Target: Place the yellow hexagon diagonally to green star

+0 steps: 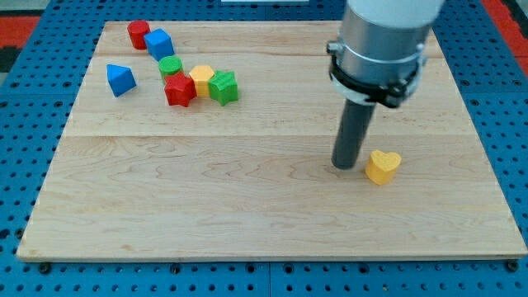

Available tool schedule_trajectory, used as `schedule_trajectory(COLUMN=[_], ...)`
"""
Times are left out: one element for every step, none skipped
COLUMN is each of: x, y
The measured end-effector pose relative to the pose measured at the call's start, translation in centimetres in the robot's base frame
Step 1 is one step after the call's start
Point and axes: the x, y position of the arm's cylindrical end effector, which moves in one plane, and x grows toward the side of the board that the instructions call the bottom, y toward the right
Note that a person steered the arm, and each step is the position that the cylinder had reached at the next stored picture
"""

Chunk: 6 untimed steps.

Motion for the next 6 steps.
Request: schedule_trajectory(x=[-0.1,-1.9,-7.2,-11.3,-15.3,-17.4], y=[-9.0,-17.2,-18.5,-19.5,-19.4,-17.1])
